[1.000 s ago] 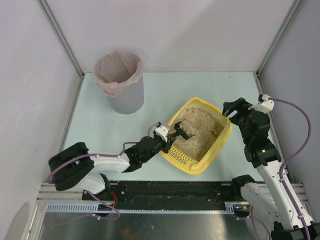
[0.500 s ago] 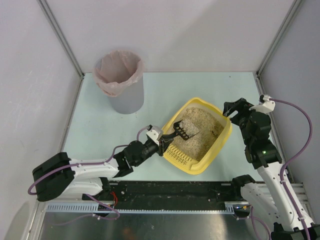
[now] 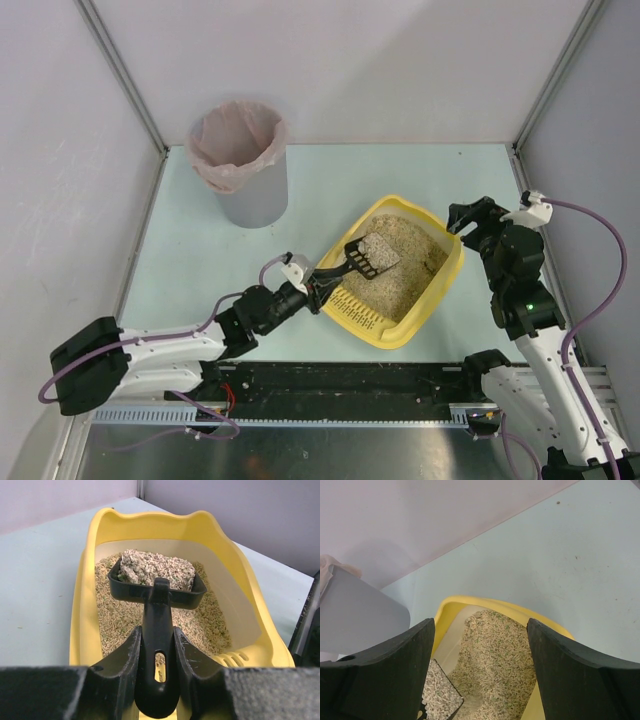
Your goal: Clean the litter box
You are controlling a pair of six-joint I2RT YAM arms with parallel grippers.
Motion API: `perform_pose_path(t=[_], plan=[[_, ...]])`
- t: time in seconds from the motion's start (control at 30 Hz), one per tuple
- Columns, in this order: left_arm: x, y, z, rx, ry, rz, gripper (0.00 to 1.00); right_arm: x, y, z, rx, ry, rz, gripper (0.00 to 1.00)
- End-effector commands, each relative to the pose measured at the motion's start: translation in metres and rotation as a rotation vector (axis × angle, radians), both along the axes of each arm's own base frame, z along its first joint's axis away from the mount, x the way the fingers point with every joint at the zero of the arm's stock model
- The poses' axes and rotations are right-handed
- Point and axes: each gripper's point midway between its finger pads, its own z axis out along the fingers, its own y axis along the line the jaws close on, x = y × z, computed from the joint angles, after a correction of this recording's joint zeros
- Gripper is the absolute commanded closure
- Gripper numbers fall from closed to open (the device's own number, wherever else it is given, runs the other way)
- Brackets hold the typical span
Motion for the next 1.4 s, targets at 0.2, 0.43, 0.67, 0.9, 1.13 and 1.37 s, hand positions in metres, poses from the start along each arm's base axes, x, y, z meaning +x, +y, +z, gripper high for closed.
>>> perform_pose_path(t=[0.2, 0.43, 0.67, 0.9, 1.13, 1.37], plan=[[-0.013, -0.016, 0.043, -0.092, -0.054, -0.116, 1.0, 0.003, 0.001, 0.01, 0.022, -0.037, -0.001, 0.21], [0.008, 0.008, 0.05, -0.018, -0.127, 0.041, 1.0, -0.001, -0.002, 0.012, 0.018, -0.043, -0.012, 0.21], [0.002, 0.007, 0.047, 0.008, -0.164, -0.019, 1.0, 0.004, 0.004, 0.007, 0.031, -0.028, 0.013, 0.21], [-0.006, -0.009, 0.059, -0.02, -0.19, -0.136, 1.0, 0.005, 0.008, 0.008, 0.037, -0.029, 0.027, 0.2], [-0.005, -0.014, 0.058, 0.007, -0.191, -0.168, 1.0, 0.005, 0.006, 0.007, 0.028, -0.028, 0.019, 0.2], [-0.001, -0.008, 0.055, -0.034, -0.165, -0.138, 1.0, 0.005, 0.006, 0.007, 0.026, -0.026, 0.019, 0.19]])
